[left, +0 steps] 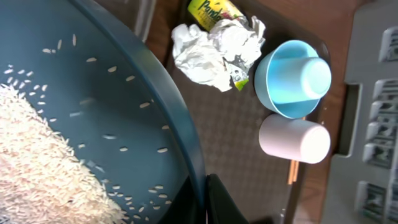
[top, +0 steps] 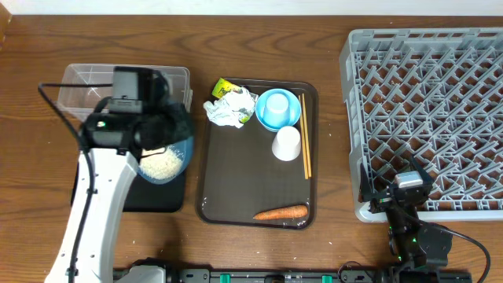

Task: Sort waste into correct bins and load items into the dishwasher rack
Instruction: 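Lift the blue bowl with the left gripper over the black tray, then tilt the blue bowl with the left gripper, pouring rice onto black tray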

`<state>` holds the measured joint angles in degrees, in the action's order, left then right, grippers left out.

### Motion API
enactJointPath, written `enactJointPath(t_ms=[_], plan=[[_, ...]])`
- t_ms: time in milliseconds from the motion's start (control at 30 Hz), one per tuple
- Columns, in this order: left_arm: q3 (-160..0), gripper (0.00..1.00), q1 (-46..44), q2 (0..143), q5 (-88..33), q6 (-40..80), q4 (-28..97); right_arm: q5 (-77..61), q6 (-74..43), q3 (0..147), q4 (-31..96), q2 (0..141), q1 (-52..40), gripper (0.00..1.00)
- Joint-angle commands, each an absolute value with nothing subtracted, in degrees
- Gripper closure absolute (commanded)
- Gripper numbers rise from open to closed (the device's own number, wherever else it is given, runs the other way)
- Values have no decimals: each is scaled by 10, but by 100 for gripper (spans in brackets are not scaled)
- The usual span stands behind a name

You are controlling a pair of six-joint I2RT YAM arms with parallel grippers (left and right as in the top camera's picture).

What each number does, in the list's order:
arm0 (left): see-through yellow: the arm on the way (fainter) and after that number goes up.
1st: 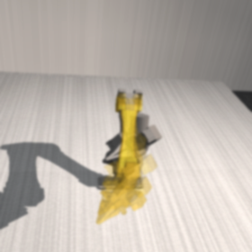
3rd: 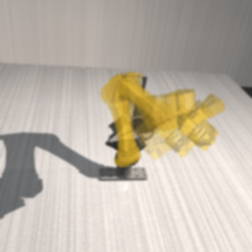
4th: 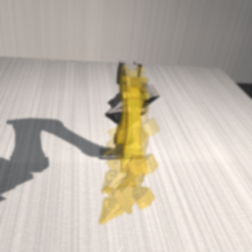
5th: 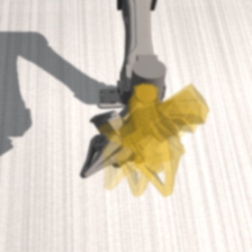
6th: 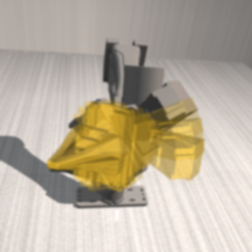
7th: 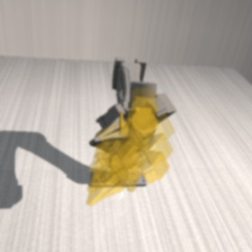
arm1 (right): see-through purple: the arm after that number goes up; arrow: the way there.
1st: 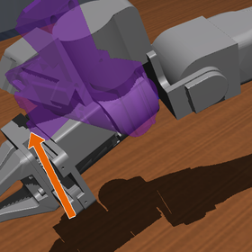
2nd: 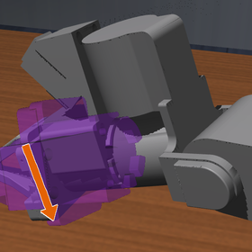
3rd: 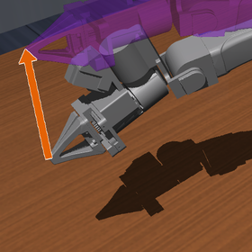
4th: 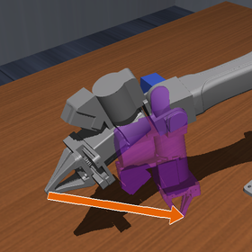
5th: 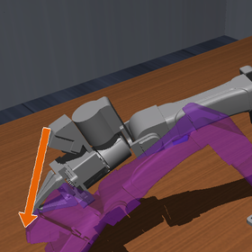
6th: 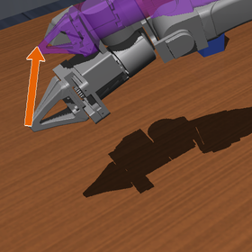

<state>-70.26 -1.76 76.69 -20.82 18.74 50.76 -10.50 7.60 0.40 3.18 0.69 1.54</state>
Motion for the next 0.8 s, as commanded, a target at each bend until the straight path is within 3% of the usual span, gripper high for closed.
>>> enactJointPath(t_ms=[0, 433, 633, 767], plan=[[-694, 94, 15, 757, -281, 187, 507, -104, 80, 3, 34, 3, 22, 1], [-688, 94, 105, 757, -439, 161, 534, -104, 80, 3, 34, 3, 22, 1], [-688, 94, 160, 757, -454, 150, 564, -104, 80, 3, 34, 3, 22, 1], [-688, 94, 196, 757, -565, 104, 568, -104, 80, 3, 34, 3, 22, 1]])
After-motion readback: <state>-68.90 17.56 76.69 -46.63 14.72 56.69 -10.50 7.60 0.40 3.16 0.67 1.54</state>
